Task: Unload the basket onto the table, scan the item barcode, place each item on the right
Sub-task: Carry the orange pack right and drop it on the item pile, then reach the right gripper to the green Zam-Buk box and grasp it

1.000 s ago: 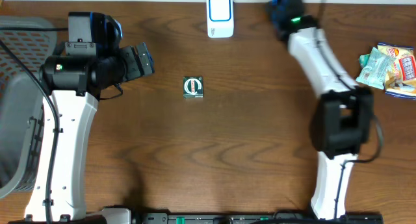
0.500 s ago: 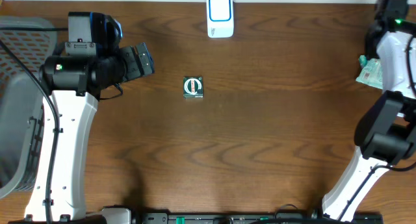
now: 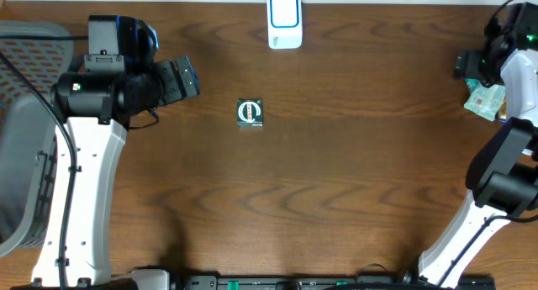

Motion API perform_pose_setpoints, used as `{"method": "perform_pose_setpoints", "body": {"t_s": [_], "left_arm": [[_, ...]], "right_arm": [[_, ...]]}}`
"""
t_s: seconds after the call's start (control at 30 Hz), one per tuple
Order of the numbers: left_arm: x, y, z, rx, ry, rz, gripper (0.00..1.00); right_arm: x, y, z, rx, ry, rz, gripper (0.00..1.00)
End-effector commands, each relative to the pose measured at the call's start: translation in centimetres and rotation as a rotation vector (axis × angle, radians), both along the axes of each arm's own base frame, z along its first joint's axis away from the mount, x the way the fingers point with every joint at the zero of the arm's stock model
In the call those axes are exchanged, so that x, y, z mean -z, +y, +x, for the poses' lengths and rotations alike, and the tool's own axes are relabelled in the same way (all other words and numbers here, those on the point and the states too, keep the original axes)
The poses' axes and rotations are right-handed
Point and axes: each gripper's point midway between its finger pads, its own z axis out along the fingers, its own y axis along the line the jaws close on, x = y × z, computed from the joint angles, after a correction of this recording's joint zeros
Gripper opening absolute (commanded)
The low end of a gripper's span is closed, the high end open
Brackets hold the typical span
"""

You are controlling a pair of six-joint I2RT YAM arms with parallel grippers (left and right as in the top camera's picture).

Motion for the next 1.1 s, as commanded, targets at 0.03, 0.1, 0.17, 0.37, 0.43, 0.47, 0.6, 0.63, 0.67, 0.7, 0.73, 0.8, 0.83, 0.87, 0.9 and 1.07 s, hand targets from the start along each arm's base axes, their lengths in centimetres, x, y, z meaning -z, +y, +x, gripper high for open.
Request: {"method": "perform_pose_setpoints", "body": {"t_s": [0.03, 0.1, 0.17, 0.37, 0.43, 0.47, 0.6, 0.63, 0.67, 0.7, 0.73, 0.8, 0.83, 0.87, 0.9, 1.07], "left_arm": [[-0.1, 0.2, 0.0, 0.0, -0.002, 0.006, 0.98], [-0.1, 0.2, 0.0, -0.001, -0.002, 0.006, 0.98], [-0.1, 0.2, 0.0, 0.0, -0.002, 0.006, 0.98], [-0.1, 0.2, 0.0, -0.001, -0.002, 0.006, 0.98], [-0.1, 0.2, 0.0, 0.0, -0.001, 0.006, 0.98], [-0.1, 0.2, 0.0, 0.0, -0.001, 0.006, 0.98], [-0.1, 0.2, 0.0, 0.0, -0.001, 0.006, 0.98], [-0.1, 0.2, 0.0, 0.0, -0.001, 0.006, 0.98], [-0.1, 0.2, 0.0, -0.001, -0.002, 0.006, 0.97], [-0.1, 0.2, 0.0, 0.0, -0.001, 0.006, 0.98], [-0.1, 0.2, 0.0, 0.0, -0.002, 0.006, 0.98], [-0.1, 0.2, 0.0, 0.0, -0.002, 0.006, 0.98], [-0.1, 0.2, 0.0, 0.0, -0.001, 0.006, 0.98], [-0.1, 0.2, 0.0, -0.001, -0.002, 0.006, 0.98], [-0.1, 0.2, 0.0, 0.0, -0.002, 0.006, 0.98], [-0.1, 0.2, 0.0, 0.0, -0.001, 0.006, 0.98]], "right_arm": [[-2.4, 11.4, 2.8, -0.276, -0.167, 0.451, 0.99], [-3.3, 14.5, 3.0, -0.324, -0.188, 0.569, 0.99], [-4.5, 18.6, 2.9, -0.346, -0.186, 0.726, 0.99], [-4.5, 29.1, 2.8, -0.489, -0.128, 0.78, 0.99], [-3.6, 32.2, 2.5, -0.535, -0.103, 0.736, 0.99], [-3.0, 34.0, 2.3, -0.558, -0.089, 0.695, 0.99], [-1.1, 40.8, 1.2, -0.655, -0.064, 0.542, 0.99], [-0.9, 42.8, 0.7, -0.687, -0.069, 0.51, 0.99], [-0.6, 44.3, 0.4, -0.709, -0.074, 0.48, 0.99], [-0.5, 45.6, 0.0, -0.726, -0.079, 0.46, 0.99], [-0.3, 47.0, -0.3, -0.72, -0.082, 0.438, 0.99], [0.6, 49.5, -1.2, -0.672, -0.076, 0.408, 0.99], [1.4, 50.8, -1.8, -0.644, -0.071, 0.38, 0.99], [2.6, 51.6, -2.4, -0.59, -0.063, 0.332, 0.99], [3.0, 51.8, -2.7, -0.57, -0.06, 0.314, 0.99], [5.8, 53.4, -5.0, -0.505, -0.015, 0.232, 0.99]]}}
